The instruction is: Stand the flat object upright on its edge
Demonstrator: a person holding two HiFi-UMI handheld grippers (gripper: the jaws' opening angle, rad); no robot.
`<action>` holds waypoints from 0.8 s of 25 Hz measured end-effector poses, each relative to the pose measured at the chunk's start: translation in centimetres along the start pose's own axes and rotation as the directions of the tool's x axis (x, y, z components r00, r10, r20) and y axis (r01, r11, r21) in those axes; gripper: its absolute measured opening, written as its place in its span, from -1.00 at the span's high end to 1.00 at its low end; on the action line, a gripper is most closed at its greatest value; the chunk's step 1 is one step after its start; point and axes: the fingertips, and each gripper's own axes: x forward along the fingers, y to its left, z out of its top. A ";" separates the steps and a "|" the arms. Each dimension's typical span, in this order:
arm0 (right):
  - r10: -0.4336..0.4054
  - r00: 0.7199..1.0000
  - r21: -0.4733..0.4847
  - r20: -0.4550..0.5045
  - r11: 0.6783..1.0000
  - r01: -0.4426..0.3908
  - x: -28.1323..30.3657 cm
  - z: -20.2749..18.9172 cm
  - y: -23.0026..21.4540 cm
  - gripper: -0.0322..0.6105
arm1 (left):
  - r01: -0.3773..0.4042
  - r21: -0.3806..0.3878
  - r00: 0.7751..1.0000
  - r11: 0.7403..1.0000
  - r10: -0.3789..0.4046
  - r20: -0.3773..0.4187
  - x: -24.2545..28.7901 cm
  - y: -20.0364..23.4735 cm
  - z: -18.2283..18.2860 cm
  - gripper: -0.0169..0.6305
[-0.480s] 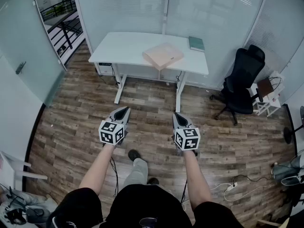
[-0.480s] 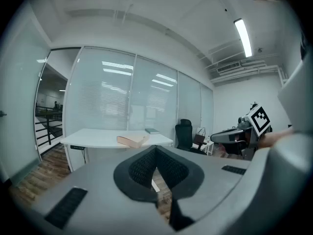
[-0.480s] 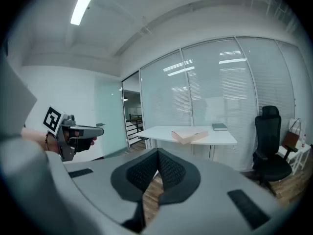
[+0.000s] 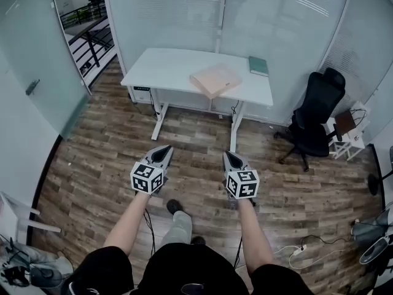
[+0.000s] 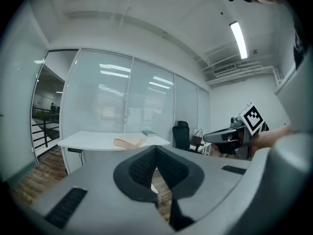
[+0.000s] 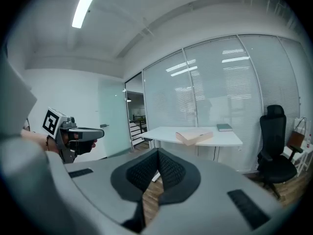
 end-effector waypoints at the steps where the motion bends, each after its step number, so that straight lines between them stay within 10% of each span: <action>1: 0.003 1.000 -0.004 0.001 1.000 -0.003 0.2 0.1 0.0 0.84 | -0.003 -0.002 1.000 1.000 0.003 0.002 0.1 0.1 0.1 0.89; 20: 0.022 1.000 -0.013 -0.017 1.000 -0.023 8.1 2.5 -3.8 0.84 | -0.016 -0.026 1.000 1.000 0.016 0.015 7.0 5.9 1.3 0.89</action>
